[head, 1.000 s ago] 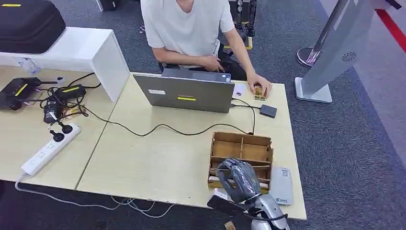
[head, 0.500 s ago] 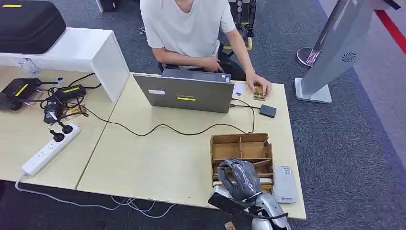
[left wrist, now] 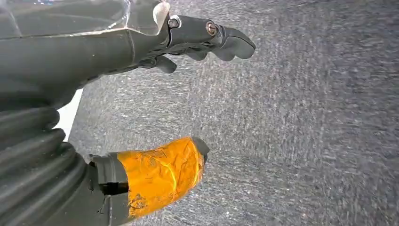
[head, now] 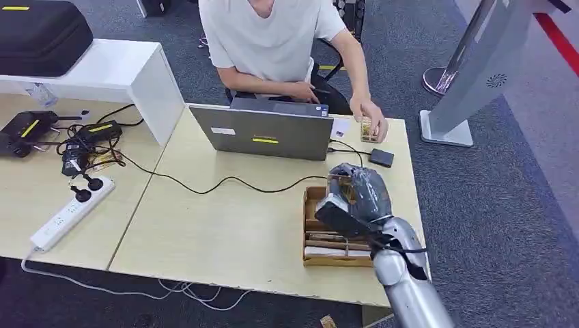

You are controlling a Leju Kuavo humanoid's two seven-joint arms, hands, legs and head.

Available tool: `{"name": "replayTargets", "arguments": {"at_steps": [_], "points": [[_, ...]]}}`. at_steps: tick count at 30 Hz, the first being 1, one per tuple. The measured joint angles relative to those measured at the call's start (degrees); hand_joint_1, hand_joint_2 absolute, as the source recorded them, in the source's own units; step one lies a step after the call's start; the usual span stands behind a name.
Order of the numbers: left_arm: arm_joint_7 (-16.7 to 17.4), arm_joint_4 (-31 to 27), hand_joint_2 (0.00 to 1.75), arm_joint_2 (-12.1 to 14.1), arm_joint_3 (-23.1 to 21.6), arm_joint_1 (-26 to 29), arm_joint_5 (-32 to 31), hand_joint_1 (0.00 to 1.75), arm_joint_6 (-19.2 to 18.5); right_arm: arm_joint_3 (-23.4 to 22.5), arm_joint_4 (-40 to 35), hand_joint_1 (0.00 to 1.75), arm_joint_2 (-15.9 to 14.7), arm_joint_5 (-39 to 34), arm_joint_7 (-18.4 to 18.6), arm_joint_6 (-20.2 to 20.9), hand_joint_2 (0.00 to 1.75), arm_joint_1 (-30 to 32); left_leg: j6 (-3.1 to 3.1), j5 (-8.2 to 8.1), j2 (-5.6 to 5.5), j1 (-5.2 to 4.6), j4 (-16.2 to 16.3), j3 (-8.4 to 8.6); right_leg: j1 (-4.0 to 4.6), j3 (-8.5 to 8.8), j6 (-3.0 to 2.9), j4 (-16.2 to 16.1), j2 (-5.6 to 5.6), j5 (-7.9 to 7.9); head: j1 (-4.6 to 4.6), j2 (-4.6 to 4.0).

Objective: Pass the card to the sensor for recognition and then transmit it.

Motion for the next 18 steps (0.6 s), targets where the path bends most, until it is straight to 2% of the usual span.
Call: {"name": "replayTargets", "arguments": {"at_steps": [3,8,12,16,18], "points": [[-0.15,0.00,1.75,0.09,-0.22,-0.01,-0.20,0.00,-0.16,-1.93,-0.63,1.75,0.72,-0.97,1.25,1.12,1.75,-4.51,-0.01,0.02,0.00,0.01,0.00,0.03,0.01,0.01,0.00,0.00,-0.01,0.00,0.02,0.00],[-0.94,0.00,1.75,0.33,-0.85,0.01,-1.05,0.00,-0.55,-4.45,-0.74,1.75,2.12,-0.81,3.07,0.46,1.75,-8.46,0.01,0.05,-0.01,0.00,0.00,-0.02,0.00,-0.02,-0.01,0.02,-0.01,0.00,0.00,0.00],[-1.84,0.00,1.75,0.66,-1.82,-0.02,-2.36,0.00,-0.81,-7.53,1.58,1.75,3.19,1.99,5.89,-2.54,1.75,-14.55,-0.01,0.07,0.00,0.00,0.00,-0.02,0.00,-0.02,-0.01,0.02,0.00,0.00,0.02,0.00],[-2.97,0.00,1.75,1.14,-2.89,-0.06,-3.70,0.00,-1.12,-10.87,6.87,1.75,3.89,5.44,9.67,-6.82,1.75,-21.22,-0.01,0.08,-0.03,0.00,0.01,-0.01,0.00,-0.02,-0.02,0.02,-0.03,0.01,0.02,0.00],[-3.19,0.00,1.75,1.36,-3.37,-0.09,-4.11,0.00,-1.12,-12.85,9.87,1.75,4.26,6.44,10.34,-8.17,1.75,-23.84,-0.02,0.08,-0.01,0.00,0.01,-0.01,0.00,-0.01,-0.02,0.02,-0.01,0.02,0.00,0.00]]}}
